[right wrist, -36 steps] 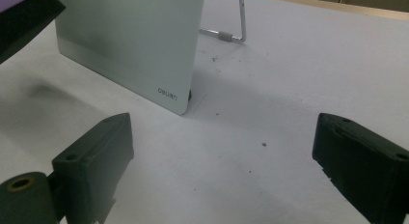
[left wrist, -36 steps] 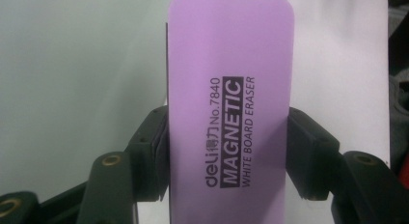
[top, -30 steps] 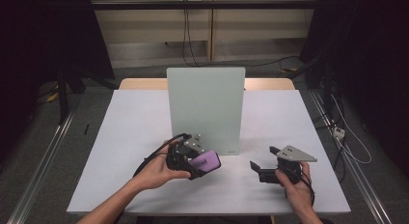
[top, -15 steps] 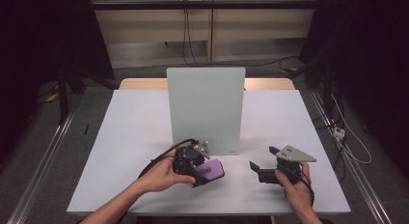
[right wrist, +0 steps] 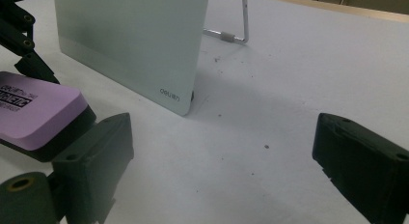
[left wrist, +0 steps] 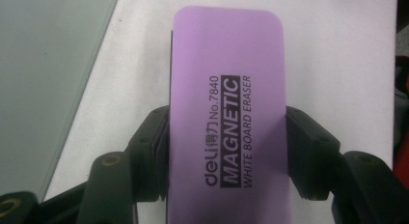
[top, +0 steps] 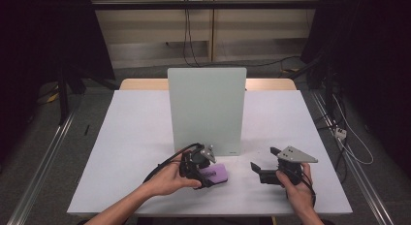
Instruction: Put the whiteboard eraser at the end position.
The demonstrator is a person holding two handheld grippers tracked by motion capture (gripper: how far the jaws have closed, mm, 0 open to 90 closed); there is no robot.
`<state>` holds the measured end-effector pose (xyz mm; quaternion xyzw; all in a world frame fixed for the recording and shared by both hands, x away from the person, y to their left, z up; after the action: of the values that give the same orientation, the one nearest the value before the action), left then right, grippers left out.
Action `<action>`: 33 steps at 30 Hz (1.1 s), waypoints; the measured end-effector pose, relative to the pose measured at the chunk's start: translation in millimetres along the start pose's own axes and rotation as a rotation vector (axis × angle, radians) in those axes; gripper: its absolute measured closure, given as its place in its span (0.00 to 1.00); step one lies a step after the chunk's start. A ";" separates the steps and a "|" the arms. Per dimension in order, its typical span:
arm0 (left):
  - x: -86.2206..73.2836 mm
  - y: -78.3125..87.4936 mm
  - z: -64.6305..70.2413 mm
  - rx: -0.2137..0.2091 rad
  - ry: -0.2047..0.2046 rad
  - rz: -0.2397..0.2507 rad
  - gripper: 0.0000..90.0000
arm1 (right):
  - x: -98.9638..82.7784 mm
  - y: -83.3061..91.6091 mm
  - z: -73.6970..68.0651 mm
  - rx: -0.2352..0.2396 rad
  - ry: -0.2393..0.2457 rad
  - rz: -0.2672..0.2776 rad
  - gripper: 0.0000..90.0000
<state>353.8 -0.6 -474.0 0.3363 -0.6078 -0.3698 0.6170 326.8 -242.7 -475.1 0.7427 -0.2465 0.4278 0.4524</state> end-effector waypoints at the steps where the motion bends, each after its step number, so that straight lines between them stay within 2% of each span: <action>1: -0.3 -0.9 -0.2 0.002 0.000 0.003 0.45 | 0.0 0.0 0.1 0.000 -0.001 0.000 0.08; 3: -0.6 -1.9 -0.3 0.007 0.011 0.015 0.45 | -0.1 0.0 0.6 -0.001 -0.004 -0.001 0.08; 4: -1.0 -0.2 -0.6 0.005 0.014 0.001 0.45 | -0.1 -0.1 0.6 -0.001 -0.004 -0.001 0.08; 7: -1.8 -1.3 -1.6 0.004 0.007 0.018 0.45 | -0.1 0.0 -0.1 0.001 0.000 -0.001 0.08; 9: -1.6 -1.1 -1.7 0.002 0.016 0.018 0.45 | 0.0 0.0 0.0 0.000 0.000 0.000 0.08; 10: -1.6 -2.5 -1.7 0.015 0.018 0.032 0.43 | -0.1 0.0 0.2 -0.001 -0.001 0.000 0.08; 13: -2.0 -2.0 -2.5 0.019 0.014 0.031 0.40 | 0.0 0.1 0.4 -0.003 -0.002 -0.001 0.08; 15: -2.0 -2.6 -2.8 0.005 0.018 0.042 0.39 | 0.0 0.0 0.1 0.000 -0.001 0.000 0.08; 16: -2.0 -3.6 -3.1 0.007 0.012 0.044 0.34 | 0.0 0.0 0.0 0.000 0.000 -0.001 0.08; 17: -2.5 -3.5 -3.0 -0.012 0.001 0.032 0.30 | 0.0 0.0 0.2 -0.001 -0.001 0.000 0.08; 19: -1.7 -4.6 -1.5 0.004 0.008 0.053 0.27 | 0.3 0.1 0.3 0.000 -0.003 0.002 0.08; 24: -0.2 -4.8 -2.5 0.026 0.008 0.053 0.13 | 0.1 0.2 -0.1 0.000 -0.003 0.001 0.08; 27: 0.8 -1.6 -4.2 0.050 0.018 0.074 0.11 | 0.1 0.1 0.5 -0.001 -0.002 0.001 0.08; 29: 1.1 0.9 -6.1 0.047 0.025 0.098 0.08 | 0.0 0.1 0.9 -0.001 -0.003 -0.001 0.08; 30: 1.2 1.8 -6.9 0.068 0.029 0.108 0.08 | 0.0 0.1 1.0 -0.002 -0.003 0.000 0.08; 31: 0.5 4.8 -8.1 0.073 0.030 0.097 0.08 | 0.1 0.1 1.0 -0.001 -0.004 0.000 0.08; 32: 0.3 6.1 -8.9 0.070 0.040 0.115 0.08 | 0.1 0.1 1.0 -0.001 -0.003 0.000 0.08; 33: 0.1 7.8 -10.4 0.094 0.052 0.125 0.08 | 0.2 0.0 0.8 -0.001 -0.004 0.000 0.08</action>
<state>364.6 2.8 -467.6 0.3358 -0.6280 -0.2927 0.6381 327.2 -243.5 -475.1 0.7433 -0.2473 0.4263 0.4524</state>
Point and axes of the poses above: each handheld gripper's, and its own axes: y roughly backward along the jaws, x roughly out of its top, z roughly to its right, the point moved 5 cm from there along -y, roughly forward along the jaws, and after that the axes turned 11 degrees about -y, right-handed, at the moved point
